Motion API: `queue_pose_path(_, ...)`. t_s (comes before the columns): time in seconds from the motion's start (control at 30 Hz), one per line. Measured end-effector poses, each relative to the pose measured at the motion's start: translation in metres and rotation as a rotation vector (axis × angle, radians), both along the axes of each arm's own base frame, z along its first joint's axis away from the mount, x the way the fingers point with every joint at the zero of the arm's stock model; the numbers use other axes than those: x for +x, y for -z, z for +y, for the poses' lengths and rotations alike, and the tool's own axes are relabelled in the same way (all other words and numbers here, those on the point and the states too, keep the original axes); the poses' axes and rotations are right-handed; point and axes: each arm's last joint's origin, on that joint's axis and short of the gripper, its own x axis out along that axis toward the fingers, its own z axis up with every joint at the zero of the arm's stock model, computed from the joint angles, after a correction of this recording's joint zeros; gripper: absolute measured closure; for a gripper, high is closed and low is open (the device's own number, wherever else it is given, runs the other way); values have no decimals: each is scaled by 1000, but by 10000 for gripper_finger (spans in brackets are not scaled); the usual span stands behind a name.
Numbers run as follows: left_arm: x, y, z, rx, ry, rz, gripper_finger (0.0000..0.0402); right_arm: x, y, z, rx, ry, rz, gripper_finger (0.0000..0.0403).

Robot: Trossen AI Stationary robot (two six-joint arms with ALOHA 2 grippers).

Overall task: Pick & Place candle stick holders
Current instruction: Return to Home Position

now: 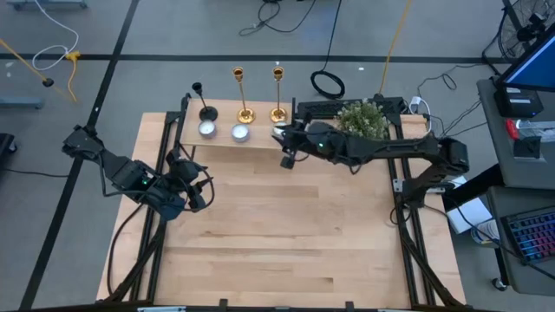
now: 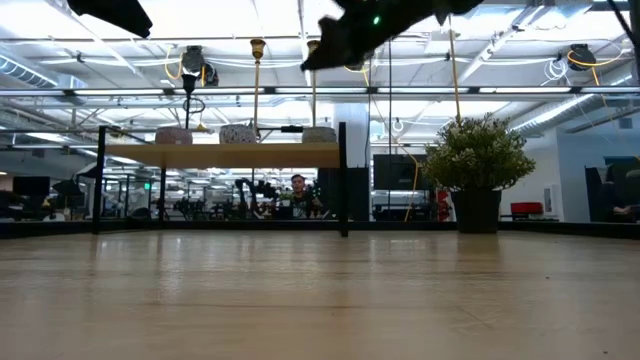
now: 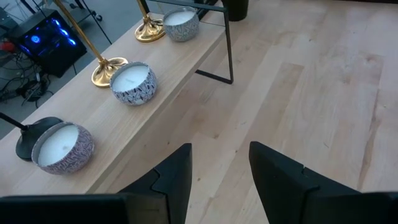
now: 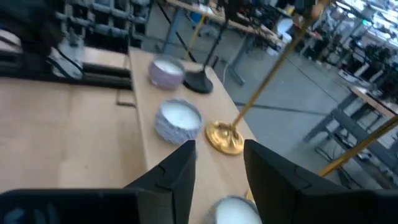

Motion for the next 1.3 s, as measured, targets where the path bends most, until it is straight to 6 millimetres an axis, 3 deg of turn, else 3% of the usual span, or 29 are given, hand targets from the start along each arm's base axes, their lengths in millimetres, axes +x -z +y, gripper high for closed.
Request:
queue_pose_path(0.23,0,0,0,7,-5,-5,238,-24,-31,53,-44,-156,11,281)
queue_pose_path(0.37,0,0,0,28,12,8,253,-47,-45,84,-63,-260,55,307)
queue_pose_path(0.53,-5,-5,4,82,31,1,326,-80,-62,108,-48,-350,73,385)
queue_pose_path(0.67,-17,-12,10,105,61,-26,392,-108,-65,114,-4,-380,64,395)
queue_pose_path(0.8,-34,-21,19,76,69,-93,386,-137,-50,112,15,-394,30,400)
queue_pose_path(0.97,-50,-23,29,88,93,-133,397,-173,-19,104,87,-426,-143,402)
queue_pose_path(1.13,-49,8,26,107,114,-158,389,-202,20,97,152,-426,-252,402)
queue_pose_path(1.3,-35,35,13,57,306,-245,396,-220,55,93,221,-421,-339,402)
